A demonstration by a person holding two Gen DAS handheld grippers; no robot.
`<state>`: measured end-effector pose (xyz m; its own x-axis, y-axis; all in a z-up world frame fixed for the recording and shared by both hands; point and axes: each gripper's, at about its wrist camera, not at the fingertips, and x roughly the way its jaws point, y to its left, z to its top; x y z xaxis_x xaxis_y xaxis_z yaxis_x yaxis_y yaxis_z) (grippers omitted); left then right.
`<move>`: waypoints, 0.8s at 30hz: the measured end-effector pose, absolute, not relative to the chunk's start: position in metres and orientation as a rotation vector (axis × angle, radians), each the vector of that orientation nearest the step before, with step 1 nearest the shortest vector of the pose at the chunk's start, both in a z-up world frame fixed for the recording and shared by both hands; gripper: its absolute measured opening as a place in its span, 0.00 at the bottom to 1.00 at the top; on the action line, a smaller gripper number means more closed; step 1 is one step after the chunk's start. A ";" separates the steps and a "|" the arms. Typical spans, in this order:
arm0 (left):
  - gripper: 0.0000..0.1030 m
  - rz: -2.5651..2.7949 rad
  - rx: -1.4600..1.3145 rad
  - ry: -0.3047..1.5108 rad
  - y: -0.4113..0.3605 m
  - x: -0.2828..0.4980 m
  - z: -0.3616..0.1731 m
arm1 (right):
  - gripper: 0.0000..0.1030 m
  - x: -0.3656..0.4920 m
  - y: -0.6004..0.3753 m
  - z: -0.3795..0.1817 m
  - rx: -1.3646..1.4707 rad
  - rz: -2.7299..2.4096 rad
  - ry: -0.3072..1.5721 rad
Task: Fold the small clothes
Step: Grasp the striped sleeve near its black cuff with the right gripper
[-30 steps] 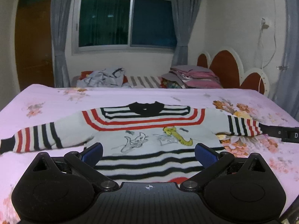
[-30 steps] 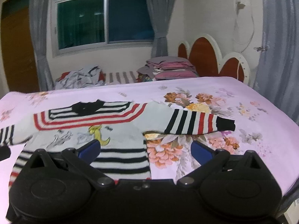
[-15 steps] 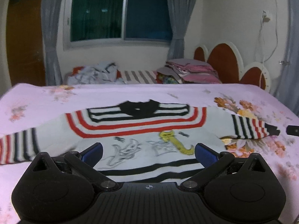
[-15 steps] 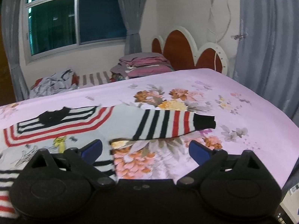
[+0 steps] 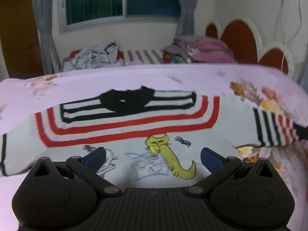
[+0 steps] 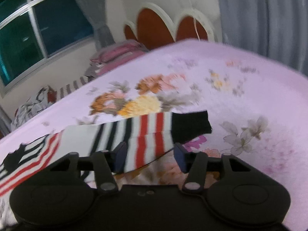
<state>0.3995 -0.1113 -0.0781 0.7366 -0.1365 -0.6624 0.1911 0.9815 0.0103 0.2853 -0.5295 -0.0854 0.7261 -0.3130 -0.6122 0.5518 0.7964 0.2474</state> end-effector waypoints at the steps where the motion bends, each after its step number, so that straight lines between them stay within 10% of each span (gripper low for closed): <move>1: 1.00 -0.175 0.098 0.734 -0.121 0.405 -0.081 | 0.48 0.291 -0.540 -0.093 0.461 -0.499 0.594; 13: 1.00 -0.160 0.144 0.785 -0.172 0.438 -0.087 | 0.45 0.318 -0.592 -0.140 0.665 -0.491 0.589; 17: 1.00 -0.144 0.112 0.777 -0.165 0.443 -0.082 | 0.07 0.324 -0.602 -0.141 0.643 -0.511 0.610; 24: 1.00 -0.097 0.079 0.786 -0.114 0.449 -0.084 | 0.07 0.360 -0.575 -0.126 0.330 -0.493 0.732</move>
<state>0.4495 -0.1142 -0.0838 0.7029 -0.0575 -0.7090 0.1164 0.9926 0.0348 0.3596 -0.5752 -0.1257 0.6386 -0.3106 -0.7040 0.5351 0.8368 0.1162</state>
